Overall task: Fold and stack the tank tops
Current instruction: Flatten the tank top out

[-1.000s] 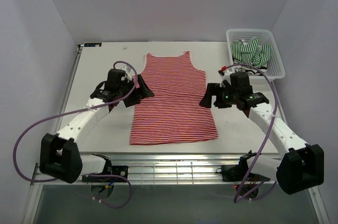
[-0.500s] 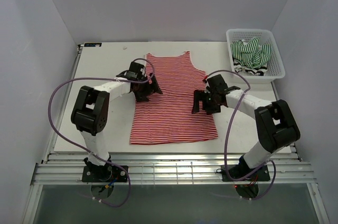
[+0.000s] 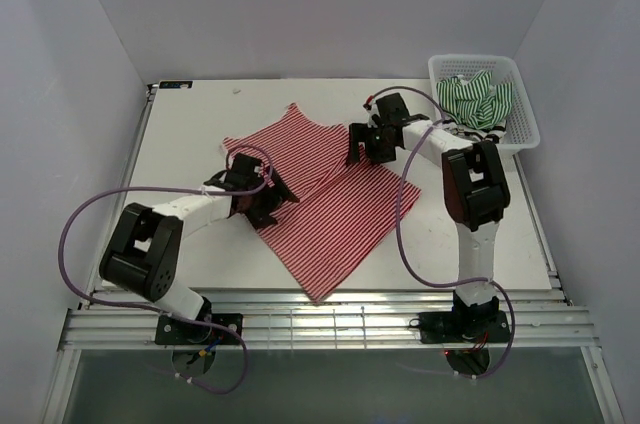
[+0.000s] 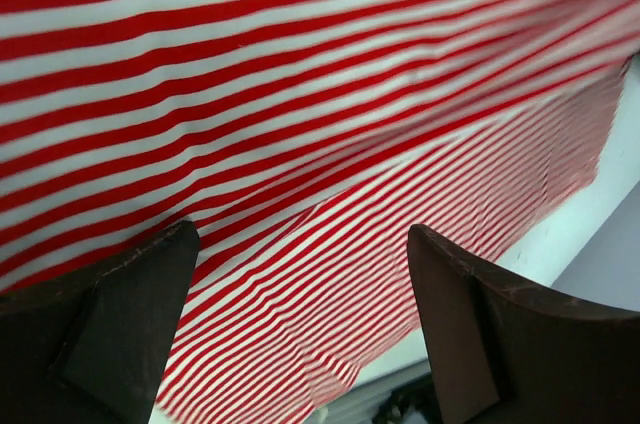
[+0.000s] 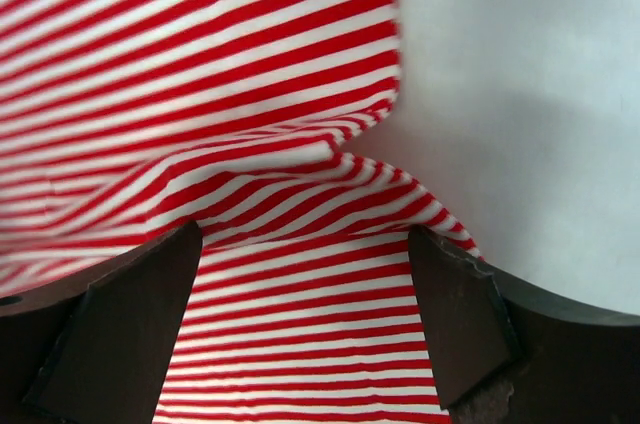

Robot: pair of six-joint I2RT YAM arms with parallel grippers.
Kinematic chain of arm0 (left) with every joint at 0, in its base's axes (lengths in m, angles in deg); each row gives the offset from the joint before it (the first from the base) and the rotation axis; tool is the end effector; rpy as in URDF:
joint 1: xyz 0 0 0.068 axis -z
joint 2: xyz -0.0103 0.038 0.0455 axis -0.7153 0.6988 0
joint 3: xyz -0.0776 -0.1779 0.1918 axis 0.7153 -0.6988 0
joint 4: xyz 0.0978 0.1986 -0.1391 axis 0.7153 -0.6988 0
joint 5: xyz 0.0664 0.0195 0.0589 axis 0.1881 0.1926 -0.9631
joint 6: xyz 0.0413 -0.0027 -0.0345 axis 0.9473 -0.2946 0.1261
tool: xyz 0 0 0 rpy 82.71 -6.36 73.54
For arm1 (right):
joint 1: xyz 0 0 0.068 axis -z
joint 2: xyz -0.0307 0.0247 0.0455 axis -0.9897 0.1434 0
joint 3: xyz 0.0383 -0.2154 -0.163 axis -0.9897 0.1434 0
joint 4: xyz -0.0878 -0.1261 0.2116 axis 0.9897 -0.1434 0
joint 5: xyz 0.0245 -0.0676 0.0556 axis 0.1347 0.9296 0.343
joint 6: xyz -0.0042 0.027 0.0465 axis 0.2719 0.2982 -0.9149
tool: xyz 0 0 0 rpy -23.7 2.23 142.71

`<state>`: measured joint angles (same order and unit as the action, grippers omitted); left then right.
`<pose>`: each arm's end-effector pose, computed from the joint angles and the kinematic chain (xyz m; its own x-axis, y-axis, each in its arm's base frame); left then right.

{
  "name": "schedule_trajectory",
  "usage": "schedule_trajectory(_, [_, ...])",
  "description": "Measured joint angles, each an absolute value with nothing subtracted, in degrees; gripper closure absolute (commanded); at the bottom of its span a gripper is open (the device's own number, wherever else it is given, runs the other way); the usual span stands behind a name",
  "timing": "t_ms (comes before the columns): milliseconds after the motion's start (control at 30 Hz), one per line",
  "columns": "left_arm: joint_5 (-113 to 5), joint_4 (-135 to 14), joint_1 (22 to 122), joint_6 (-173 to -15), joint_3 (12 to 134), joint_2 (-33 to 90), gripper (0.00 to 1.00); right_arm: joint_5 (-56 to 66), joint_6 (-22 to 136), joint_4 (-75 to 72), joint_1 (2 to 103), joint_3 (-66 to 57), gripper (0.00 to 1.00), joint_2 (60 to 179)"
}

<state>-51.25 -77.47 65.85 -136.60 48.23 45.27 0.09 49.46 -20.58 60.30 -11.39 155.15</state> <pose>0.2813 -0.1104 0.1561 -0.8197 -0.5460 -0.1732 -0.3983 0.7607 -0.5125 0.4060 0.1681 0.1710 -0.8503 -0.0758 -0.5208 -0.2773 0.9056 0.3209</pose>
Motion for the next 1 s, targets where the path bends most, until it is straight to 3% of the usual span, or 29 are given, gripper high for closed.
schedule_trajectory(300, [-56.48, -84.79, 77.88, -154.89, 42.24, 36.81, 0.02, -3.28, 59.39, -29.85, 59.04, -43.48, 0.10, 174.30])
schedule_trajectory(567, [-68.89, -93.60, 78.55, -151.66, 56.28, 36.22, 0.02, 0.44, 62.99, -35.01, 59.30, -46.38, 0.10, 171.00])
schedule_trajectory(667, [-73.37, -94.46, 77.59, -147.83, 61.50, 36.22, 0.02, 2.49, 61.22, -34.35, 59.39, -40.61, 0.10, 163.15])
schedule_trajectory(867, [-74.73, -95.59, 66.18, -138.72, 68.39, 40.99, 0.02, 4.50, 53.48, -28.23, 57.00, -8.03, 0.10, 134.52])
schedule_trajectory(1000, [-73.66, -94.85, 59.87, -131.66, 72.71, 49.97, 0.02, 4.72, 48.37, -25.63, 51.12, 7.03, 0.10, 127.79])
